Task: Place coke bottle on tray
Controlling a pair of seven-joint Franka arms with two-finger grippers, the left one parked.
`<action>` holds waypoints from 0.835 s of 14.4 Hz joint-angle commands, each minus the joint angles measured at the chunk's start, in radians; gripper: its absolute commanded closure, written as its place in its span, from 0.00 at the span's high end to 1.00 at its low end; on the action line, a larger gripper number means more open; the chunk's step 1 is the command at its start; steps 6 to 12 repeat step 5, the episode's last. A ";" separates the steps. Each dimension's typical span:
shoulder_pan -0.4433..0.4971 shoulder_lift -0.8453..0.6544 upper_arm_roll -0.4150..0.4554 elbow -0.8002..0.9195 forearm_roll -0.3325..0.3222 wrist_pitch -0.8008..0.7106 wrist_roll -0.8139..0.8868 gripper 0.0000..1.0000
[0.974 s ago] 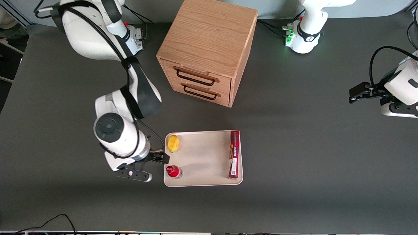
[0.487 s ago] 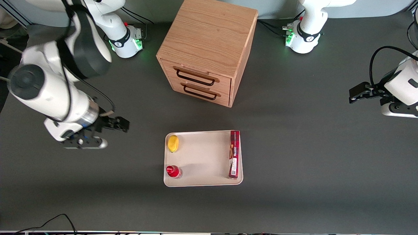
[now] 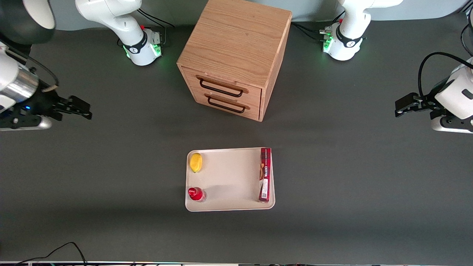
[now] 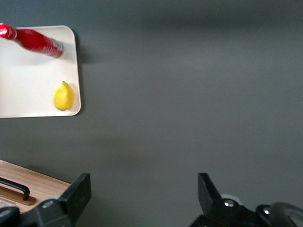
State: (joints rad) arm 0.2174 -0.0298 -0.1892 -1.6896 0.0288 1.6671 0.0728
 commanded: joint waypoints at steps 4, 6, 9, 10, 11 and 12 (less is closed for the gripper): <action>-0.029 -0.001 0.010 0.036 0.031 -0.013 -0.039 1.00; -0.030 -0.001 0.010 0.036 0.031 -0.013 -0.039 1.00; -0.030 -0.001 0.010 0.036 0.031 -0.013 -0.039 1.00; -0.030 -0.001 0.010 0.036 0.031 -0.013 -0.039 1.00; -0.030 -0.001 0.010 0.036 0.031 -0.013 -0.039 1.00; -0.030 -0.001 0.010 0.036 0.031 -0.013 -0.039 1.00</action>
